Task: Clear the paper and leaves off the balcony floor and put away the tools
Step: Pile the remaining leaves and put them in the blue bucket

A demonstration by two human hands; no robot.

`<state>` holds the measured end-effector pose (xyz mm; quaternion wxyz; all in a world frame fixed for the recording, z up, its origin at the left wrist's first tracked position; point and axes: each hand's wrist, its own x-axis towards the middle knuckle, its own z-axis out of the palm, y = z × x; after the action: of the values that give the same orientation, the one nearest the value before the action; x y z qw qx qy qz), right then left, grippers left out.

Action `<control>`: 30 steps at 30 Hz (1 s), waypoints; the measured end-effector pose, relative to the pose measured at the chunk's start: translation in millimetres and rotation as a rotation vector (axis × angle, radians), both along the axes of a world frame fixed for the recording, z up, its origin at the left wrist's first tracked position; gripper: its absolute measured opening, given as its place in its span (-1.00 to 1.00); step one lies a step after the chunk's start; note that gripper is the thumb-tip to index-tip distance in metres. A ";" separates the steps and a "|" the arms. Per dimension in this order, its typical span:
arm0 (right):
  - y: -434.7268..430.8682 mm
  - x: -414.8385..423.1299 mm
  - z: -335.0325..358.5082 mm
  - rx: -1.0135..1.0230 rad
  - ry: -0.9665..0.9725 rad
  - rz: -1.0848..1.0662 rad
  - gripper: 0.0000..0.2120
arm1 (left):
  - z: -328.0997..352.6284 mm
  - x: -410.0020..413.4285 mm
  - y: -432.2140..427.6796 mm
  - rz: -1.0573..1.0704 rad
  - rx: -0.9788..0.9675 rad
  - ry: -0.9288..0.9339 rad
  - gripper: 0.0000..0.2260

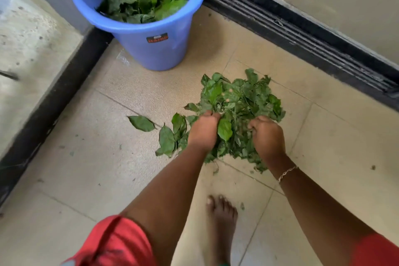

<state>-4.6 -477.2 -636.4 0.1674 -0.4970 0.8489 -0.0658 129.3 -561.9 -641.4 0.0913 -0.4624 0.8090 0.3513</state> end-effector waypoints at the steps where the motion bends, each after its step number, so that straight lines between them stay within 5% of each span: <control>1: -0.3 -0.7 10.5 -0.003 -0.012 -0.041 -0.79 | 9.0 2.3 0.3 0.042 0.006 0.019 -0.52; 10: -23.4 -8.7 179.4 -0.173 -0.185 -0.237 -0.78 | 189.0 12.6 -30.0 0.475 0.223 0.251 -0.85; 17: -140.3 -0.6 253.7 -0.394 -0.297 -0.248 -0.81 | 278.1 15.5 -146.3 0.678 0.132 0.479 -0.88; 23: -254.8 25.3 231.6 -0.354 -0.424 -0.275 -0.75 | 261.9 24.3 -239.7 0.631 -0.024 0.210 -0.76; 30: -279.2 25.0 193.3 -0.211 -0.608 -0.239 -0.68 | 215.0 35.2 -276.2 0.435 0.088 -0.063 -0.56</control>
<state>20.4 -756.4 -443.0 0.3516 -0.3660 0.8009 -0.3176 164.5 -838.1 -426.4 0.0585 -0.6322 0.6709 0.3831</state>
